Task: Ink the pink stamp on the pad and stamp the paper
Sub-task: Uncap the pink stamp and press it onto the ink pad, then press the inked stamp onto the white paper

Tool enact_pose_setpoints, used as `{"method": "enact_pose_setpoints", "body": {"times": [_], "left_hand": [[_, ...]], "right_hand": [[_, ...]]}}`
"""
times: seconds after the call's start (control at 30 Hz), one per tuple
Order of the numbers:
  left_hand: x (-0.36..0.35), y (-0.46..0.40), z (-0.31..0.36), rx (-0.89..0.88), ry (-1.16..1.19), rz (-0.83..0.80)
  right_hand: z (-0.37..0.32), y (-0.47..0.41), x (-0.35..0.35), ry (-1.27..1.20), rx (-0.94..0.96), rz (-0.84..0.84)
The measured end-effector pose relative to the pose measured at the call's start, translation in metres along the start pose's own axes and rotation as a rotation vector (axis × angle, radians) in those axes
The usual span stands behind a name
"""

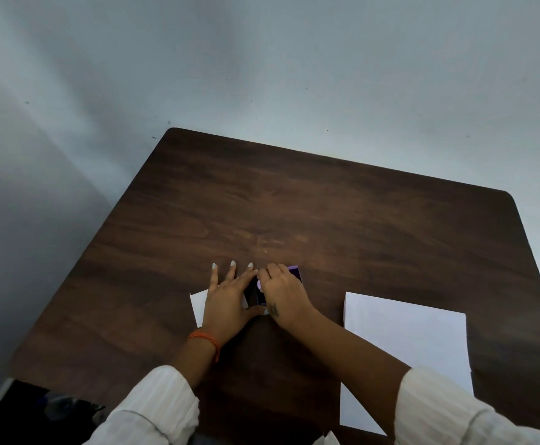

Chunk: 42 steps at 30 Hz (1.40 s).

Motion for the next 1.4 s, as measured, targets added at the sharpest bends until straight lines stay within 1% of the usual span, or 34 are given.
{"method": "enact_pose_setpoints", "body": {"times": [0.27,0.3,0.37,0.43,0.47,0.5,0.53,0.57,0.67,0.77,0.87,0.97,1.1,1.2,1.4], "left_hand": [[0.004,0.001,0.003,-0.011,0.008,0.026],[0.004,0.001,0.003,-0.008,0.004,0.025],[0.005,0.001,0.004,0.000,-0.011,0.019],[0.006,0.001,0.006,0.001,-0.038,0.015],[0.007,0.001,0.007,0.002,-0.047,0.015],[0.008,0.001,0.008,0.004,-0.051,0.015],[0.008,0.001,0.009,0.010,-0.052,0.012],[0.008,0.001,0.011,0.017,-0.053,0.007],[0.007,0.001,0.012,0.038,-0.042,-0.006],[0.009,0.002,0.015,0.055,-0.030,-0.003],[0.011,0.006,0.027,0.012,0.011,0.085],[0.002,0.010,0.052,-0.105,0.070,0.117],[-0.021,0.014,0.092,-0.234,0.057,-0.006],[-0.042,0.014,0.113,-0.309,-0.019,-0.103],[-0.064,0.001,0.126,-0.328,-0.179,-0.196]], "right_hand": [[0.004,0.002,0.009,-0.171,-0.074,0.064],[0.006,0.002,0.011,-0.241,-0.111,0.079],[0.012,0.005,0.015,-0.513,-0.247,0.158],[0.022,0.014,0.017,-0.874,-0.448,0.263],[0.027,0.019,0.017,-1.087,-0.539,0.273],[0.033,0.025,0.015,-1.301,-0.591,0.258],[0.038,0.030,0.015,-1.478,-0.621,0.234],[0.044,0.038,0.016,-1.604,-0.654,0.216],[0.059,0.063,0.018,-1.825,-0.721,0.189],[0.072,0.088,0.013,-1.919,-0.758,0.204],[0.085,0.112,0.009,-1.879,-0.798,0.237],[0.096,0.132,0.008,-1.707,-0.825,0.303],[0.108,0.148,0.011,-1.434,-0.886,0.453],[0.111,0.152,0.009,-1.231,-0.893,0.508],[0.103,0.146,0.003,-0.943,-0.816,0.569]]}}
Point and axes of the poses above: each hand's wrist, its own y-axis away from the middle knuckle, its own x-axis out of the back of the hand, z = x × y, the point moved 1 cm from there along -y, towards the middle knuckle, and after that the axes turned 9 degrees about y, right-handed, at the moved point
